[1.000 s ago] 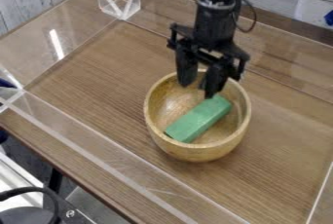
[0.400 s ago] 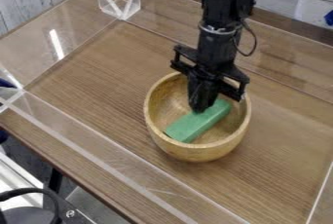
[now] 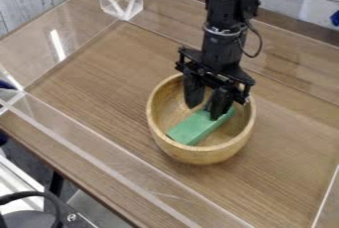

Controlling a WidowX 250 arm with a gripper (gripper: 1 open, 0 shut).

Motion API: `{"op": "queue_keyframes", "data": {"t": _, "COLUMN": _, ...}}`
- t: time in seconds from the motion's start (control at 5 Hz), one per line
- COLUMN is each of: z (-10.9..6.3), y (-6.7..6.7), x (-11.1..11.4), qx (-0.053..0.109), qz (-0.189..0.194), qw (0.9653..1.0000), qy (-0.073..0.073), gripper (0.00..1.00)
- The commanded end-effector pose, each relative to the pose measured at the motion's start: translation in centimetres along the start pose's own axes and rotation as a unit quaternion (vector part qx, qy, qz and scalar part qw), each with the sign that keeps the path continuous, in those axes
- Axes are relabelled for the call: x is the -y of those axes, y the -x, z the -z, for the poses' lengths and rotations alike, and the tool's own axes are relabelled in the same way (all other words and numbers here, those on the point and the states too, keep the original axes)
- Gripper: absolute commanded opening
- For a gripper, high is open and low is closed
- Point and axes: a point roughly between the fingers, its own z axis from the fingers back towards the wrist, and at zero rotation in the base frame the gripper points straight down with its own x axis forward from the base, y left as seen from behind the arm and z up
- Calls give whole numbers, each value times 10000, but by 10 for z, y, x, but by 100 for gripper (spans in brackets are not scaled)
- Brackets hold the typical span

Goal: Remove the green block from inside the brown bowl and put it on the table

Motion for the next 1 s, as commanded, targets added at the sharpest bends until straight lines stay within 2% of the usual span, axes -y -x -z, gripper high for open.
{"op": "queue_keyframes", "data": {"t": 0.0, "z": -16, "y": -2, "x": 3, "qx": 279, "qz": 77, "qw": 9996, "qy": 7, "gripper": 100}}
{"op": "queue_keyframes", "data": {"t": 0.8, "z": -18, "y": -4, "x": 11, "qx": 490, "qz": 505, "qw": 9975, "qy": -73, "gripper": 100}}
